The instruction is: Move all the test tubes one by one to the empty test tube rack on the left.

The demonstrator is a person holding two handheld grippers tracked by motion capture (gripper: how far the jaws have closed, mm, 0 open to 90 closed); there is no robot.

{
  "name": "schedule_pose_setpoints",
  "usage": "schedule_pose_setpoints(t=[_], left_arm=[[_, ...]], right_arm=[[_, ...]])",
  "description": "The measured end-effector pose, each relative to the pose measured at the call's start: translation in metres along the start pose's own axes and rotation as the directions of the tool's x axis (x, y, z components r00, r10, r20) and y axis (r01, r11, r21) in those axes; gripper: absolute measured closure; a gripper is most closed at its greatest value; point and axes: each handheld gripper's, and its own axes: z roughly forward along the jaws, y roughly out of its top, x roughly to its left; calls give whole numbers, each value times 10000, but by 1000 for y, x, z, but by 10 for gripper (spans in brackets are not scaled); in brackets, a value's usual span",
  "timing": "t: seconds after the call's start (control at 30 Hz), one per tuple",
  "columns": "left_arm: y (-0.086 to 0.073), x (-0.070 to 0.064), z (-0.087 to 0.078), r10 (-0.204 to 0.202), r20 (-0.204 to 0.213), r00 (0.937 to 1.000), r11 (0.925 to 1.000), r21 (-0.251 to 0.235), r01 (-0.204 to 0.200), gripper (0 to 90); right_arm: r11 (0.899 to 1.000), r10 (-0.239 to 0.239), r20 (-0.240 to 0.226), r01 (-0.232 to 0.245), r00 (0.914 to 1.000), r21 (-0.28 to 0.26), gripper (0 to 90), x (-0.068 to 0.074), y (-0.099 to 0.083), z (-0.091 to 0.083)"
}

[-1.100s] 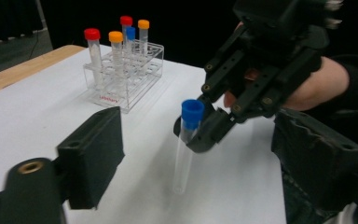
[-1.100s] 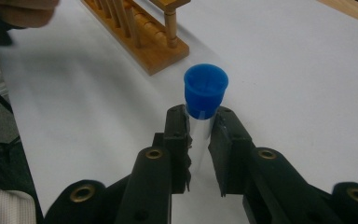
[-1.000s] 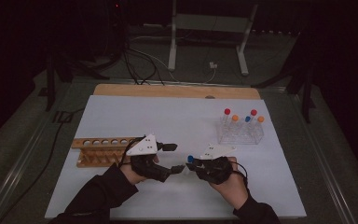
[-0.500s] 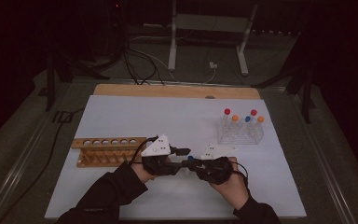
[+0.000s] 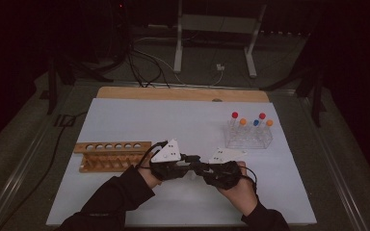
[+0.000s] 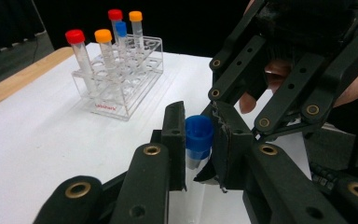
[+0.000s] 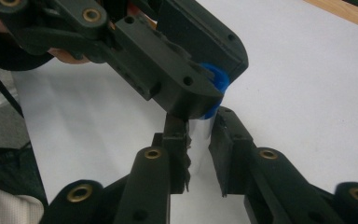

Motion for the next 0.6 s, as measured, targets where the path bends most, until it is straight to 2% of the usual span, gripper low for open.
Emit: schedule_pose_setpoints(t=[0.03, 0.07, 0.17, 0.23, 0.27, 0.33, 0.37, 0.4, 0.43, 0.47, 0.5, 0.53, 0.57, 0.6], left_arm=[[1, 0, -1, -9, -85, 10000, 10000, -28, 9, 776], [2, 2, -2, -32, -96, 9999, 10000, -37, 31, 777], [6, 10, -13, -226, -340, 9992, 9995, -249, 217, 777], [7, 12, -17, -211, -430, 9989, 9995, -262, 200, 778], [8, 14, -20, -240, -548, 9982, 9994, -271, 225, 778], [9, 19, -28, -288, -731, 9969, 9992, -291, 268, 778], [10, 21, -32, -276, -896, 9956, 9993, -290, 251, 778], [10, 23, -36, -338, -982, 9946, 9990, -340, 306, 778], [11, 28, -44, -411, -1205, 9919, 9985, -406, 364, 778], [11, 28, -44, -411, -1205, 9919, 9985, -406, 364, 779], [12, 30, -48, -427, -1319, 9903, 9984, -434, 372, 778], [12, 32, -53, -454, -1431, 9887, 9982, -459, 392, 778], [13, 37, -61, -478, -1670, 9848, 9981, -471, 405, 779], [13, 37, -61, -478, -1670, 9848, 9981, -471, 405, 779]], right_arm=[[10000, 0, 0, 0, 10000, 0, 746, 0, 0, 0], [9999, 60, -27, -60, 10000, -118, 656, 0, 0, -1], [9997, 9, 105, -6, 9999, -243, 591, 0, 0, -4], [9995, 32, 196, -26, 9998, -307, 565, 1, 0, -5], [9990, 47, 279, -34, 9996, -451, 498, -1, 0, -6], [9979, 151, 355, -128, 9993, -640, 428, -1, 0, -8], [9974, 174, 401, -146, 9990, -699, 386, -2, 0, -9], [9974, 174, 401, -146, 9990, -699, 386, -2, 0, -9], [9966, 208, 495, -168, 9986, -808, 329, -2, 1, -10], [9966, 208, 495, -168, 9986, -808, 329, -2, 1, -10], [9957, 263, 580, -210, 9980, -902, 263, -2, 1, -11], [9957, 263, 580, -210, 9980, -902, 263, -2, 1, -11], [9949, 334, 674, -267, 9972, -975, 207, -2, 2, -11], [9949, 334, 674, -267, 9972, -975, 207, -2, 2, -11]])
